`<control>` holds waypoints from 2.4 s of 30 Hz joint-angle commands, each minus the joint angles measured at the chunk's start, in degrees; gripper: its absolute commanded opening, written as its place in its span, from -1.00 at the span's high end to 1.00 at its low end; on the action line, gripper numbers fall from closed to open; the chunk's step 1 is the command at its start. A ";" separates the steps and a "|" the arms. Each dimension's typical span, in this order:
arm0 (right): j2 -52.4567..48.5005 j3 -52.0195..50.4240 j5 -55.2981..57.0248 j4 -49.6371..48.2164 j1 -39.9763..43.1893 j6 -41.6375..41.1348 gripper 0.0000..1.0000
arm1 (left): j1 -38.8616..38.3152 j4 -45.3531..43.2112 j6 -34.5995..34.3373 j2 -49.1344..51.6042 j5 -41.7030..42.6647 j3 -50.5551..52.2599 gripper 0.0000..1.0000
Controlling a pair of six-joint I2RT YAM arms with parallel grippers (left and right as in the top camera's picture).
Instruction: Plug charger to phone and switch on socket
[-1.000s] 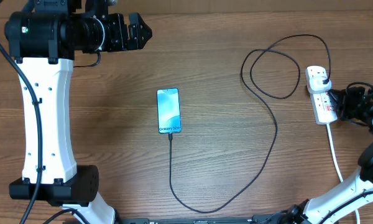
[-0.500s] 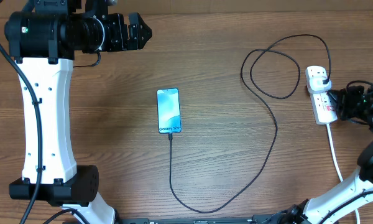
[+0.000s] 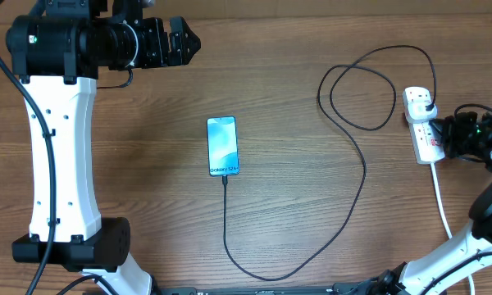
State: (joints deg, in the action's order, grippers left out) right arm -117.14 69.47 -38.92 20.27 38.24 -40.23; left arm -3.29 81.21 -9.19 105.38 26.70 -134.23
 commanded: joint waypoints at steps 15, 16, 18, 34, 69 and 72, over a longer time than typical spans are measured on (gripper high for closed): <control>0.76 -1.05 -2.43 -3.52 3.39 -0.66 0.92 | -0.26 -0.02 0.39 0.26 -0.33 -0.02 -0.99; 2.01 -1.03 -4.02 -3.54 4.68 -0.68 0.92 | -0.26 -0.02 0.39 0.26 -0.33 0.00 -1.00; 4.48 -1.03 -5.53 -3.45 6.23 -0.42 0.92 | -0.26 -0.02 0.39 0.26 -0.33 0.00 -1.00; 40.83 -1.03 -13.07 3.23 -4.33 18.49 0.92 | -0.26 -0.02 0.39 0.26 -0.33 0.00 -0.99; 61.90 -1.05 -3.52 45.46 -24.28 49.33 -1.00 | -0.26 -0.02 0.39 0.26 -0.33 0.00 -0.99; 62.25 -1.18 -5.92 44.63 -25.90 54.29 -1.00 | -0.26 -0.02 0.39 0.26 -0.33 0.00 -0.99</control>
State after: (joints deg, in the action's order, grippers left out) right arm -55.55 68.23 -41.36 65.56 13.78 7.20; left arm -3.29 81.23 -9.19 105.38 26.70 -134.23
